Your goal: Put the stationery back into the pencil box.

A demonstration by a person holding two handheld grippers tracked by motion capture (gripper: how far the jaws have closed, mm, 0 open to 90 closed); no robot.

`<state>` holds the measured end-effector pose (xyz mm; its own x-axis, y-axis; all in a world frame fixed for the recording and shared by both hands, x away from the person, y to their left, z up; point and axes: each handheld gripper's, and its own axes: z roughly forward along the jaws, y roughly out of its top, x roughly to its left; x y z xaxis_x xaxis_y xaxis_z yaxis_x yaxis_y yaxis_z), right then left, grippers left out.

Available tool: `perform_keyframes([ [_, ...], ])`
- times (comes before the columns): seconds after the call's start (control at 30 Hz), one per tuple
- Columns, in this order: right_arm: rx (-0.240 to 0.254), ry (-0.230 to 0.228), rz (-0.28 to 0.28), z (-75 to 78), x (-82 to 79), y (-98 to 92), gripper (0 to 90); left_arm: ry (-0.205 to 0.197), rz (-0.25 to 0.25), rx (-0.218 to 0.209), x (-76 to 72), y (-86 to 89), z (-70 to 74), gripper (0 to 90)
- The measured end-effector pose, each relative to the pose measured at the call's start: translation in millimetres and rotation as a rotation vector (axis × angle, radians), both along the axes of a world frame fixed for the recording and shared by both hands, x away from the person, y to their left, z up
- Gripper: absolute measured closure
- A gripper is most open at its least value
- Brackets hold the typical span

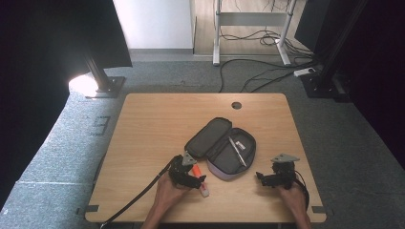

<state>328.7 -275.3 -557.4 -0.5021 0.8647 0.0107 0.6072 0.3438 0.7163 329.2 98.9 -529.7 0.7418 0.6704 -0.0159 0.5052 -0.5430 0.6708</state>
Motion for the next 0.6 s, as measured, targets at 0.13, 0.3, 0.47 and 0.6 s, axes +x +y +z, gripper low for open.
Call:
perform_keyframes([
  [0.13, 0.0, 0.0, 0.0, 0.0, 0.2, 0.0, 0.0, -0.004, 0.003, 0.017, 0.4, -5.5, -3.8, 7.1],
  [0.3, 0.0, 0.0, 0.0, 0.0, 0.2, 0.0, 0.0, -0.008, 0.009, 0.046, -1.7, -7.8, -5.6, 7.0],
  [0.47, 0.0, 0.0, 0.0, 0.0, 0.2, 0.0, 0.0, -0.007, 0.008, 0.077, -5.5, -6.8, -4.8, 7.1],
  [0.6, 0.0, 0.0, 0.0, 0.0, 0.2, 0.0, 0.0, 0.009, 0.005, 0.094, -8.5, -4.9, -6.6, 7.4],
])
